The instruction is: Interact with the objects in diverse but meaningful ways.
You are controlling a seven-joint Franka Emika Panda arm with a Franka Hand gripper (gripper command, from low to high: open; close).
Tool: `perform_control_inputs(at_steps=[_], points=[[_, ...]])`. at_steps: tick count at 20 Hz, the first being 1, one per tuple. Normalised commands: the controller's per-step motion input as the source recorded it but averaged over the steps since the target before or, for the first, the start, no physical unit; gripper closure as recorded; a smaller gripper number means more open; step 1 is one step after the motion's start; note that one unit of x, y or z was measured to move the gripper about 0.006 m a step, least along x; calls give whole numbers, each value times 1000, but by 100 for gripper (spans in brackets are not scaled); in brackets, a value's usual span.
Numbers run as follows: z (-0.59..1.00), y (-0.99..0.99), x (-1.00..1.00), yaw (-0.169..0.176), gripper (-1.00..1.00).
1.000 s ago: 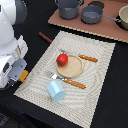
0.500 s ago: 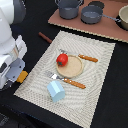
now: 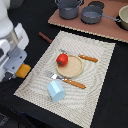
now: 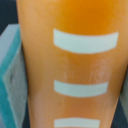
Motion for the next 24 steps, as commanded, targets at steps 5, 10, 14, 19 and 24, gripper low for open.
perform_control_inputs(at_steps=[5,10,14,19,24], points=[[951,146,1000,0,100],[899,165,1000,0,100],[573,131,1000,0,100],[457,142,1000,0,100],[246,228,1000,0,100]])
